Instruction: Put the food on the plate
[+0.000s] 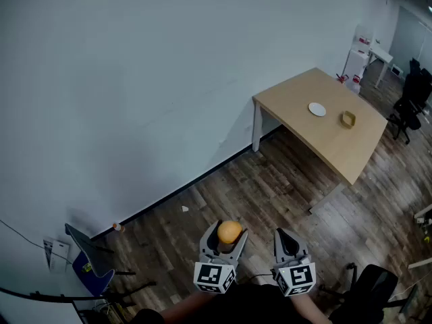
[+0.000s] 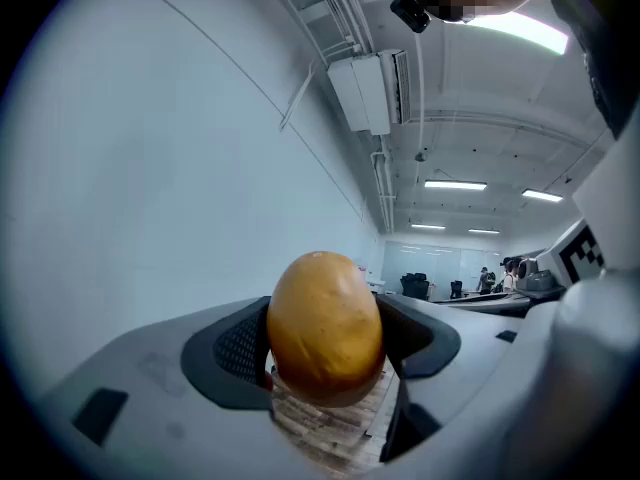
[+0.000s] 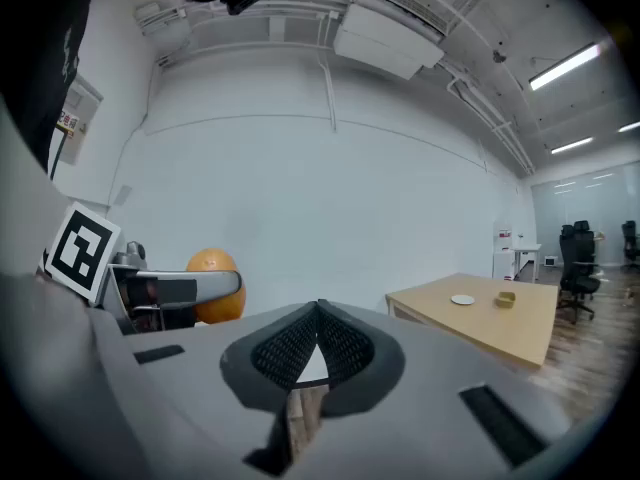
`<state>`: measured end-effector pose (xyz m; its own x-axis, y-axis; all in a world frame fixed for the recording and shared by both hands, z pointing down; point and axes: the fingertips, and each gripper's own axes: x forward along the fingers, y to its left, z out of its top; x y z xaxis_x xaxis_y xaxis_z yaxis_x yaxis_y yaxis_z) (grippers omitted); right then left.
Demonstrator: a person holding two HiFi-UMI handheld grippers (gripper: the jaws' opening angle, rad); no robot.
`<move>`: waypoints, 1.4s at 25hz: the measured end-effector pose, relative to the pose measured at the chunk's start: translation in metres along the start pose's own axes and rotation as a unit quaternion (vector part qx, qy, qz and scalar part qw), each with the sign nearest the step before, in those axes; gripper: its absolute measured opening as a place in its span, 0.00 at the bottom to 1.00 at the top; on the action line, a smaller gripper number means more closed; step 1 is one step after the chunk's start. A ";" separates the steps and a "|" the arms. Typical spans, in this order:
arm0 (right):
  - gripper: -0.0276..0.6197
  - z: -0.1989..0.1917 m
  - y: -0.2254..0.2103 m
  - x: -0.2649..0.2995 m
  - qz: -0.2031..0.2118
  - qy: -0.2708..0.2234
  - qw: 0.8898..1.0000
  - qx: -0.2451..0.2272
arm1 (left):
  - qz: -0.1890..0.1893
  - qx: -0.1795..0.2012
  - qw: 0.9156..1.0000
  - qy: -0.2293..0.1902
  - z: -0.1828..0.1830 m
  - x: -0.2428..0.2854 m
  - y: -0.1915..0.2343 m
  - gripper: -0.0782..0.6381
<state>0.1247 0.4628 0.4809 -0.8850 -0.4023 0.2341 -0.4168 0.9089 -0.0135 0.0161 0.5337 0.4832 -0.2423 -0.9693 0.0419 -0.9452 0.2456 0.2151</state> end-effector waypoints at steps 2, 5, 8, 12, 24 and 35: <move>0.14 0.000 0.007 0.007 -0.005 -0.005 1.000 0.003 | -0.003 -0.002 1.000 0.001 0.000 -0.001 0.012 0.55; 0.14 -0.004 0.012 0.010 -0.017 -0.023 0.999 0.027 | -0.021 -0.023 1.000 -0.002 -0.001 -0.006 0.027 0.55; 0.14 -0.007 0.011 0.013 -0.035 -0.016 0.999 0.037 | -0.022 -0.029 0.999 -0.004 -0.004 -0.007 0.046 0.55; 0.14 -0.016 0.000 0.013 -0.057 0.008 0.998 0.024 | -0.015 -0.034 0.999 -0.008 -0.006 -0.004 0.058 0.55; 0.14 -0.029 -0.052 0.063 -0.065 0.020 0.997 0.036 | -0.028 -0.026 0.999 0.008 -0.019 0.064 0.054 0.55; 0.14 0.000 -0.204 0.160 -0.078 0.020 0.993 0.086 | -0.043 -0.039 0.998 0.014 -0.011 0.247 0.046 0.55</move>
<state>0.0678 0.2130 0.5213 -0.7996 -0.5286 0.2849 -0.5801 0.8027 -0.1388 -0.0847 0.3052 0.5145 -0.1541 -0.9870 0.0462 -0.9419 0.1609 0.2949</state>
